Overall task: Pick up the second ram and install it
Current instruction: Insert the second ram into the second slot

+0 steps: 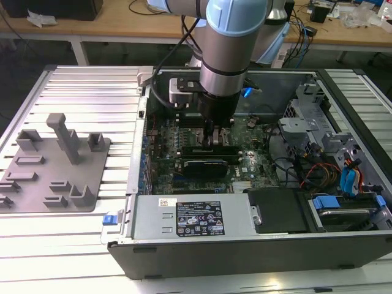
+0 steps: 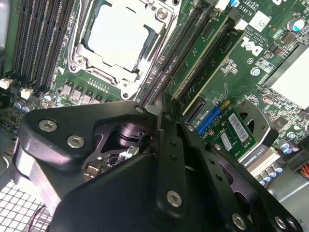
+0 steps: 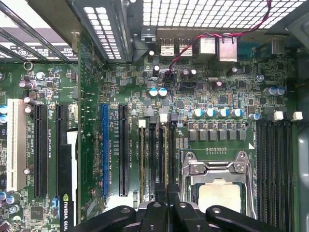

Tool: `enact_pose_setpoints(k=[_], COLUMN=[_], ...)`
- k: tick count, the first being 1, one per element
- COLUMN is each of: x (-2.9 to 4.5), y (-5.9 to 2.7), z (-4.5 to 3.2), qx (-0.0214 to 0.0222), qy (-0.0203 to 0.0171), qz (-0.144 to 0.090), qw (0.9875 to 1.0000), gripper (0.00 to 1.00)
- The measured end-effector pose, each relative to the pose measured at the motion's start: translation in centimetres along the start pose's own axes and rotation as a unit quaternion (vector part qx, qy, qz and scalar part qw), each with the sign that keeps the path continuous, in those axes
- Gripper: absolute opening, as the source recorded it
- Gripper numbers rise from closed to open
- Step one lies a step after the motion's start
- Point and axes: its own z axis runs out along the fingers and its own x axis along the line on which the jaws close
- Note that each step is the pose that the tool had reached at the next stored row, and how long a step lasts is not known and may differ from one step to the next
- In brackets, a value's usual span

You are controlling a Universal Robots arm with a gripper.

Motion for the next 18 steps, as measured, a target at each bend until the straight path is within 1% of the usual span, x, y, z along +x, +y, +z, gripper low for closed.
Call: enact_pose_setpoints(k=[2,5,7,14,18], x=[0.00,0.00,0.02,0.04,0.04], y=[-0.01,0.08,0.10,0.11,0.11], z=[0.01,0.19,0.32,0.77,0.84], qx=[0.0001,0.0035,0.0050,0.0071,0.0071], qy=[0.0001,-0.0002,0.0001,0.0000,0.0000], qz=[0.000,0.000,0.000,0.000,0.000], qw=[1.0000,1.0000,1.0000,1.0000,1.0000], gripper=[0.09,0.09,0.09,0.09,0.09])
